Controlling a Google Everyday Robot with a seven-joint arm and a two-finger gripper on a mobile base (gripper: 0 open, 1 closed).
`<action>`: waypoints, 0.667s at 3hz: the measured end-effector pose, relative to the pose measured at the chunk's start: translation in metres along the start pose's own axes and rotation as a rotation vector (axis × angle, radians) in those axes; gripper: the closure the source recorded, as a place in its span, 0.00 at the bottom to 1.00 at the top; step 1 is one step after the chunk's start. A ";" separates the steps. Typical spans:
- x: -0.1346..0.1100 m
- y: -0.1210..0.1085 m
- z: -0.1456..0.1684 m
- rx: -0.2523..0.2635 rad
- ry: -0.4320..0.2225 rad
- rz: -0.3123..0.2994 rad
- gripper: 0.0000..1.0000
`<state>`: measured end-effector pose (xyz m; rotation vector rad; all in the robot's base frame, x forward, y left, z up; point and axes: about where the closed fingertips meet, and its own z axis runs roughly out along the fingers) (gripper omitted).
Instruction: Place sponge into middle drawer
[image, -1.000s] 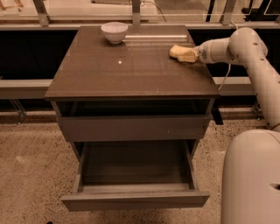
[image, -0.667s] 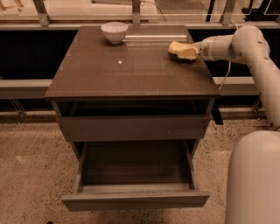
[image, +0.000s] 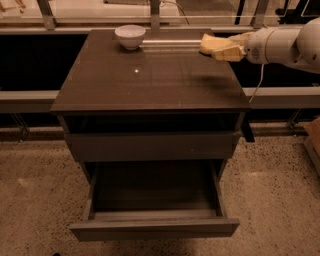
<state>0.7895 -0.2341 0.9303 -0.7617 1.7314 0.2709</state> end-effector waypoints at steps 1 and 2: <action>-0.020 0.039 -0.054 -0.010 -0.031 -0.013 1.00; 0.008 0.104 -0.058 -0.098 0.085 -0.059 1.00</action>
Offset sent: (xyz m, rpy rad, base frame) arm -0.1528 0.0751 -0.0456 -0.2104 0.1563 0.1567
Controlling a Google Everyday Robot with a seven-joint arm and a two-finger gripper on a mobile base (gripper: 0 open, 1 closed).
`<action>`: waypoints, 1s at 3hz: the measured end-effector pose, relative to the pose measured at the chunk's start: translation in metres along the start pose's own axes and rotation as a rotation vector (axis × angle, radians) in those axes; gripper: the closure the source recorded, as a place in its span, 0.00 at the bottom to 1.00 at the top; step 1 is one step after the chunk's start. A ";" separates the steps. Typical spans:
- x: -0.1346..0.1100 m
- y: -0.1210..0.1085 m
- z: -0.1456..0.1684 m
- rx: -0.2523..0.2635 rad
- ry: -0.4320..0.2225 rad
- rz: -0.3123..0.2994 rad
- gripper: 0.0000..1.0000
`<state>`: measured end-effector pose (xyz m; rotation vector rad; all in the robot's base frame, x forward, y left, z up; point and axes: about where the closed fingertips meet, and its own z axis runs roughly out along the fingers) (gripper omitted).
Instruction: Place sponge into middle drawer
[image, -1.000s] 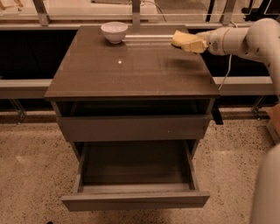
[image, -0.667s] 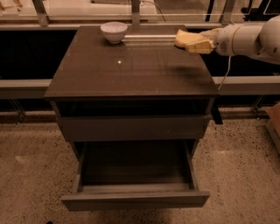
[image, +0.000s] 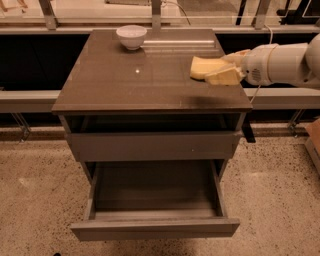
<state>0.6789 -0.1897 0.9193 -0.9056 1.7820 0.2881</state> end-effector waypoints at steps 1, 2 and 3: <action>0.003 0.003 0.003 -0.007 0.004 0.003 1.00; 0.006 0.014 0.014 -0.021 -0.017 -0.006 1.00; 0.007 0.049 0.007 -0.038 -0.062 -0.033 1.00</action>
Offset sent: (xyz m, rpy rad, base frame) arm -0.0021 0.0268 -0.0254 0.0245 -0.0274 0.0445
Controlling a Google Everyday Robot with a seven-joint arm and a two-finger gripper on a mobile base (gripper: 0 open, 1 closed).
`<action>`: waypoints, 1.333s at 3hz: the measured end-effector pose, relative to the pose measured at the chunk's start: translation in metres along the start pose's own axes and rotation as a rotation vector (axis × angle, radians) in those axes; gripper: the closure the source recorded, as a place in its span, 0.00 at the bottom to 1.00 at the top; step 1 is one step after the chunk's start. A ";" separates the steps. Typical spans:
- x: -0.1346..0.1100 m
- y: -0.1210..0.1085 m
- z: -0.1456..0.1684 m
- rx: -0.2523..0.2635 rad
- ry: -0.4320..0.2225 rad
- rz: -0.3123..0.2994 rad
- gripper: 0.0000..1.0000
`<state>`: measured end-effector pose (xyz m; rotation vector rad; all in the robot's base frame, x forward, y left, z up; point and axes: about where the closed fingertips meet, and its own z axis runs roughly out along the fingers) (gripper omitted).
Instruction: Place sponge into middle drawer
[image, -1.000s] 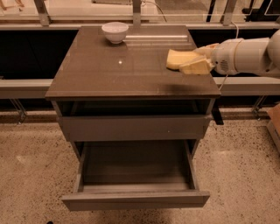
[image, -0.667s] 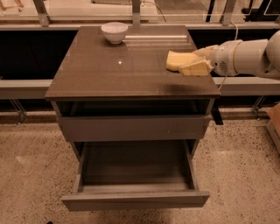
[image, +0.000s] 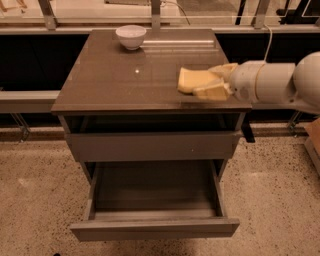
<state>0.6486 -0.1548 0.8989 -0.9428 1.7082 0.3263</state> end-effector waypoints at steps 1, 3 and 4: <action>0.049 0.061 0.006 -0.084 0.029 0.006 1.00; 0.130 0.126 0.024 -0.241 0.077 0.034 1.00; 0.133 0.129 0.025 -0.251 0.077 0.038 1.00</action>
Offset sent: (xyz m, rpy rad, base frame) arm -0.1050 0.0431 -0.1864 -0.0528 0.2037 0.1763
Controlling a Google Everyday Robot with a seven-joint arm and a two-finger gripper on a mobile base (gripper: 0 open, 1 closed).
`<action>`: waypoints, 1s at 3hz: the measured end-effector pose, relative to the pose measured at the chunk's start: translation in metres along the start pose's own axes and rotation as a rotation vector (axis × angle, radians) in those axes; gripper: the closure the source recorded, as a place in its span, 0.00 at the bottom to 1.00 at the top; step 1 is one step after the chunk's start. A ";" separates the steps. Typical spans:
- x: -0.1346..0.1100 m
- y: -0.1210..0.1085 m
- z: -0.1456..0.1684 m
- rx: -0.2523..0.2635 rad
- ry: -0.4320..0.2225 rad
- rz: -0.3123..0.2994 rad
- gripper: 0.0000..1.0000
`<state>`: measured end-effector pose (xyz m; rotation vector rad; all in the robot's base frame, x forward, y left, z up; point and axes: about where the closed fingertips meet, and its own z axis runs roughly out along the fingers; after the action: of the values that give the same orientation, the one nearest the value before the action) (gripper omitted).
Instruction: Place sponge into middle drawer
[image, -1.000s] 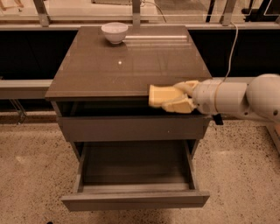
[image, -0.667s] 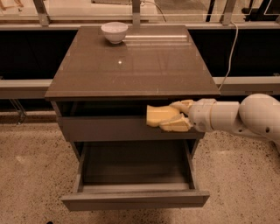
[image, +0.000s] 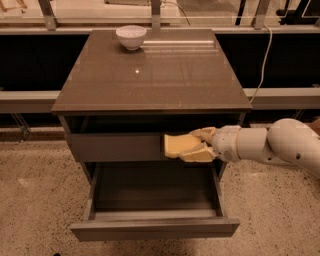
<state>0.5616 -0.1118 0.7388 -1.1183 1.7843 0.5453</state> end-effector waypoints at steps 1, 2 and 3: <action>0.003 0.001 0.005 -0.014 0.002 0.016 1.00; 0.035 0.005 0.041 -0.037 -0.032 0.043 1.00; 0.083 0.011 0.077 -0.046 -0.061 0.051 1.00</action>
Offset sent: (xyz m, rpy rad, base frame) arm 0.0262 0.0261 -0.1357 0.1524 0.0774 0.0071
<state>0.5755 -0.0864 0.6290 -1.0784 1.7589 0.6480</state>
